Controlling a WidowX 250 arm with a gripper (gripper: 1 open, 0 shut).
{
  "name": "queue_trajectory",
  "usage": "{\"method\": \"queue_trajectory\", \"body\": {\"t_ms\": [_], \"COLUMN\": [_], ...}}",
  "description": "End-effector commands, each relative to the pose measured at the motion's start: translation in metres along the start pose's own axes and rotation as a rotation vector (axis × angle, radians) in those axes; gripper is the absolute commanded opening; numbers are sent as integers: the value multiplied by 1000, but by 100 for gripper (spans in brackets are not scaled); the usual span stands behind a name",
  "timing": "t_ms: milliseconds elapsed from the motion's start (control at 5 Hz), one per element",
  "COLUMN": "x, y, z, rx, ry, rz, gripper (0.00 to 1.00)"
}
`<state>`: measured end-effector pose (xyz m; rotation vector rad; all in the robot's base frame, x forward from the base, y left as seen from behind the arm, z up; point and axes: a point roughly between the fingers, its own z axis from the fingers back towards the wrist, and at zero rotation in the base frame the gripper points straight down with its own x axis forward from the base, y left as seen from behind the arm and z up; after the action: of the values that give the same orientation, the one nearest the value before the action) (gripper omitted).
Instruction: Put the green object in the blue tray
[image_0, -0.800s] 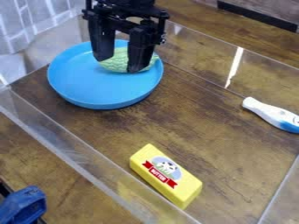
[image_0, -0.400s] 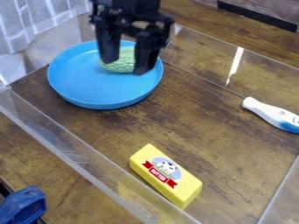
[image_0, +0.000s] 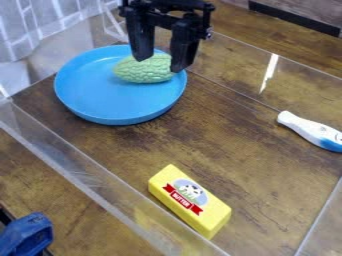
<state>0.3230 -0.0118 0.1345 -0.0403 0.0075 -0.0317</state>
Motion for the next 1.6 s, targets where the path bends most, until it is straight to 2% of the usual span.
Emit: {"method": "queue_trajectory", "body": {"t_ms": [0,1400], "x": [11,33], "y": [5,25], "z": [17,3], "rx": [1,19], "ry": [-75,-136], "rz": [-1,-35], "gripper": [100,100]}}
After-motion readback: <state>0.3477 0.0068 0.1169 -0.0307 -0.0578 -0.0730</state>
